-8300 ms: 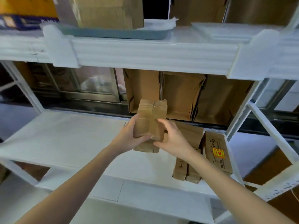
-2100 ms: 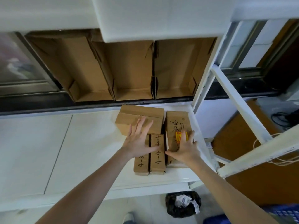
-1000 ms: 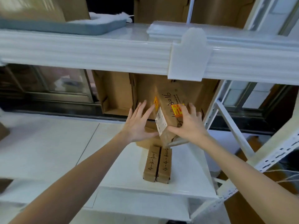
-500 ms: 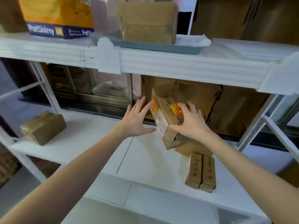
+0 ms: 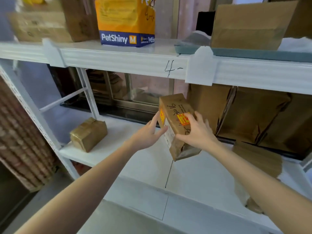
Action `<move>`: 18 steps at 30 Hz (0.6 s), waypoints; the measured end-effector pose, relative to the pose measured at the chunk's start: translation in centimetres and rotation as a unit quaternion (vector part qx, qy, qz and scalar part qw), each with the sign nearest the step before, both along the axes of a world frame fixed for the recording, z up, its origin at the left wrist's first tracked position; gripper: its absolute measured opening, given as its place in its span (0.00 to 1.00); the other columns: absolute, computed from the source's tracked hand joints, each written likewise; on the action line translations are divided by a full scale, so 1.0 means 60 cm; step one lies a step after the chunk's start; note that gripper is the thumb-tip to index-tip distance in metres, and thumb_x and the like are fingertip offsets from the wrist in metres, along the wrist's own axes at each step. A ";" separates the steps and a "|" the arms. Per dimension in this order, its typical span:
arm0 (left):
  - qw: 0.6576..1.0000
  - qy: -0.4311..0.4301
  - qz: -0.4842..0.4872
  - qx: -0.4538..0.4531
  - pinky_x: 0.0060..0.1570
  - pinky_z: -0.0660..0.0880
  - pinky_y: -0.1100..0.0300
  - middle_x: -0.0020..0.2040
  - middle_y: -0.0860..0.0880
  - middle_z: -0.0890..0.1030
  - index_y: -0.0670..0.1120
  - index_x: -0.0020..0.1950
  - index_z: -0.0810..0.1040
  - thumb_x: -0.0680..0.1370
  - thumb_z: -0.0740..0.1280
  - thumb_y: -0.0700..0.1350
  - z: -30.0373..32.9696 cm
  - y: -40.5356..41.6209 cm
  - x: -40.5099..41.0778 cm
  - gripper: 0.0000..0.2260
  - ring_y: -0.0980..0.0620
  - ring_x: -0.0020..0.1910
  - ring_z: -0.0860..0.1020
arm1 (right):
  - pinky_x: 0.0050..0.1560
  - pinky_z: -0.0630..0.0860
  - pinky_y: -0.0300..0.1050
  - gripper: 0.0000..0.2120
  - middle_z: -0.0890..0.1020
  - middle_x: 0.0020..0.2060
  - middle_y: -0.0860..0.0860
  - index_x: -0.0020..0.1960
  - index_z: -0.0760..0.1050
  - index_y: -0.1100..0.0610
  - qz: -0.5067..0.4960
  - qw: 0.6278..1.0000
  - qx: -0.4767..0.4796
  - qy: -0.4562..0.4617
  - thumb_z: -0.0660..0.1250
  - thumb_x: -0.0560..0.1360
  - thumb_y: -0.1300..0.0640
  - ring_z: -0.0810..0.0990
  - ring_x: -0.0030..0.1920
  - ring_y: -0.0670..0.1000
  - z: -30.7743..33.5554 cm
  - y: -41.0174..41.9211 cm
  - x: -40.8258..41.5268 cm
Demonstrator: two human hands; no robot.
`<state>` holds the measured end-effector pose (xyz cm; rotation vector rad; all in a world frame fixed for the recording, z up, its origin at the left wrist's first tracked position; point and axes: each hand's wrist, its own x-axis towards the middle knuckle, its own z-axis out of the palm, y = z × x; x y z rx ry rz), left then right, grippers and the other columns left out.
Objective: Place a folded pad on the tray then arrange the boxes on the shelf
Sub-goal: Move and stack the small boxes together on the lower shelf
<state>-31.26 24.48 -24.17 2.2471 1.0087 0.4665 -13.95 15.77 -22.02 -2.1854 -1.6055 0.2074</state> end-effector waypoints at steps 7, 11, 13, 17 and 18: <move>0.986 -0.047 0.041 -0.154 0.71 0.60 0.50 0.74 0.47 0.65 0.60 0.75 0.38 0.78 0.51 0.63 -0.034 0.073 -0.032 0.31 0.45 0.70 0.67 | 0.67 0.60 0.61 0.41 0.50 0.75 0.54 0.71 0.52 0.45 0.040 0.999 0.005 0.012 0.66 0.66 0.35 0.54 0.71 0.64 -0.051 0.112 -0.070; 0.977 -0.074 0.080 -0.184 0.70 0.62 0.46 0.73 0.47 0.66 0.57 0.76 0.38 0.78 0.54 0.63 -0.049 0.132 -0.047 0.33 0.45 0.69 0.68 | 0.66 0.62 0.60 0.41 0.49 0.75 0.54 0.71 0.52 0.44 0.080 0.996 -0.006 0.038 0.66 0.65 0.33 0.53 0.71 0.64 -0.078 0.182 -0.093; 0.976 -0.057 0.096 -0.186 0.70 0.63 0.47 0.72 0.46 0.69 0.56 0.76 0.38 0.77 0.56 0.63 -0.066 0.164 -0.060 0.35 0.45 0.67 0.70 | 0.65 0.63 0.59 0.41 0.50 0.75 0.53 0.70 0.53 0.44 0.106 0.993 -0.014 0.053 0.66 0.64 0.32 0.54 0.71 0.63 -0.093 0.216 -0.103; 0.974 -0.071 0.127 -0.175 0.67 0.63 0.55 0.72 0.48 0.65 0.58 0.75 0.45 0.74 0.62 0.63 -0.104 0.217 -0.091 0.37 0.49 0.67 0.67 | 0.64 0.65 0.54 0.37 0.54 0.72 0.49 0.70 0.55 0.44 0.162 0.979 -0.038 0.121 0.65 0.66 0.34 0.56 0.70 0.58 -0.121 0.273 -0.128; 0.974 -0.066 0.140 -0.168 0.64 0.63 0.57 0.71 0.49 0.63 0.59 0.75 0.46 0.72 0.64 0.64 -0.113 0.227 -0.099 0.38 0.51 0.65 0.66 | 0.63 0.67 0.52 0.35 0.55 0.72 0.49 0.70 0.56 0.45 0.174 0.973 -0.041 0.144 0.65 0.68 0.36 0.58 0.70 0.56 -0.129 0.284 -0.136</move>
